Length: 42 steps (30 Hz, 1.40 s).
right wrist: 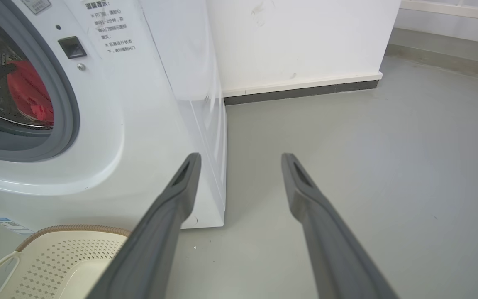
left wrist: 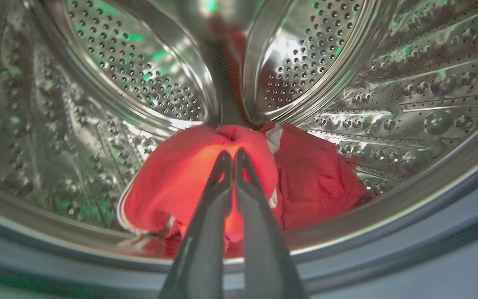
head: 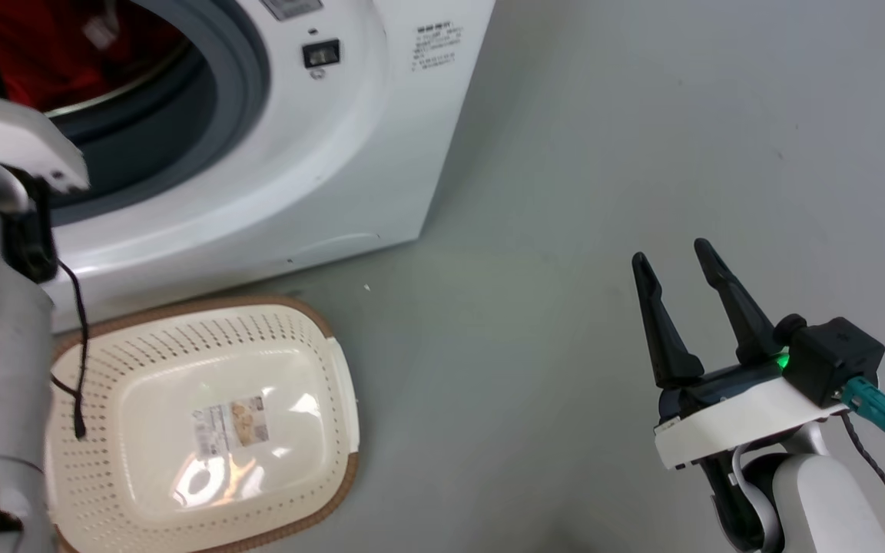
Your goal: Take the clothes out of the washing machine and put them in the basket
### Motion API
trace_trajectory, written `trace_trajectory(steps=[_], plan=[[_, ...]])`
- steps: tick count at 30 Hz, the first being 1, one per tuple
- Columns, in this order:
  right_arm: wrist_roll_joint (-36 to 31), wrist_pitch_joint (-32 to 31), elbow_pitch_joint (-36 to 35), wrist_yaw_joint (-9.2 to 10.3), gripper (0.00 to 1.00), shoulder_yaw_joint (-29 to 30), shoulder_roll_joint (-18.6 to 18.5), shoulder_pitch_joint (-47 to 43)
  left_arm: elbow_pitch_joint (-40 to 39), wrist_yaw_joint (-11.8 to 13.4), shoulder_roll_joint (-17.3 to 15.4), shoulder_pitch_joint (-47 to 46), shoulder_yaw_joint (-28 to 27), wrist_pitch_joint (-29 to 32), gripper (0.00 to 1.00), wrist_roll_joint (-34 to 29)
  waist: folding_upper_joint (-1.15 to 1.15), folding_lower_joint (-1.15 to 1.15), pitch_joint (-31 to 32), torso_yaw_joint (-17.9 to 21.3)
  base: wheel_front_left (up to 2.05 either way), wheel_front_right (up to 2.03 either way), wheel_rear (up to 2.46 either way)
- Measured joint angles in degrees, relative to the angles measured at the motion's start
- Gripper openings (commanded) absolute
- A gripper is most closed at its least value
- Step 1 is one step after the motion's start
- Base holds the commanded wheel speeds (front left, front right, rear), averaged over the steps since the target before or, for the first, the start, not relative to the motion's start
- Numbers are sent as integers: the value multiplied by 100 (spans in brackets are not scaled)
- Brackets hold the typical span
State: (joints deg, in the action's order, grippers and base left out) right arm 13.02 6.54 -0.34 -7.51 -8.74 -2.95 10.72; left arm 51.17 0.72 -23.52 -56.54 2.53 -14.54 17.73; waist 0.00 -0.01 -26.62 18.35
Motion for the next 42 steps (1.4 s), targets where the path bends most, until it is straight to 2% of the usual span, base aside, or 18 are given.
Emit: trace_trajectory(steps=[6, 10, 18, 21, 22, 32, 37, 42], plan=[[-87, -114, 3, 0, 100, 71, 3, -165, -426, -12, 222, 705, -83, -35, 0, 125, 0, 0, 559, -218, 0, 0, 0], [-109, -229, -33, 0, 100, 140, 2, -305, -855, 38, 405, 1122, -62, -35, 0, 126, 0, -1, 918, -373, 0, 0, 0], [-178, -412, -172, 0, 100, 288, 1, -633, -1958, 200, 567, 1805, 73, 153, 0, 126, 0, -1, 1528, -682, 0, 0, 0], [-194, -474, -241, 0, 100, 339, 2, -736, -2519, 320, 603, 2080, 123, 369, 0, 118, 0, -1, 1702, -784, 0, 0, 0], [-230, -545, -320, 0, 100, 387, 2, -803, -3147, 454, 620, 2386, 171, 579, 0, 109, 0, -1, 1836, -883, 0, 0, 0], [-302, -750, -527, 0, 100, 533, 1, -1012, -5433, 968, 721, 3877, 337, 1347, 0, 8, 0, -1, 2151, -1173, 0, 0, 0], [-309, -795, -582, 0, 100, 517, 2, -1081, -6101, 1194, 787, 4714, 456, 1611, 0, -34, 0, 0, 2202, -1284, 0, 0, 0], [-342, -824, -637, 0, 100, 480, 1, -1103, -6195, 1356, 909, 5430, 485, 1656, 0, 15, 0, 1, 2185, -1324, 0, 0, 0]])
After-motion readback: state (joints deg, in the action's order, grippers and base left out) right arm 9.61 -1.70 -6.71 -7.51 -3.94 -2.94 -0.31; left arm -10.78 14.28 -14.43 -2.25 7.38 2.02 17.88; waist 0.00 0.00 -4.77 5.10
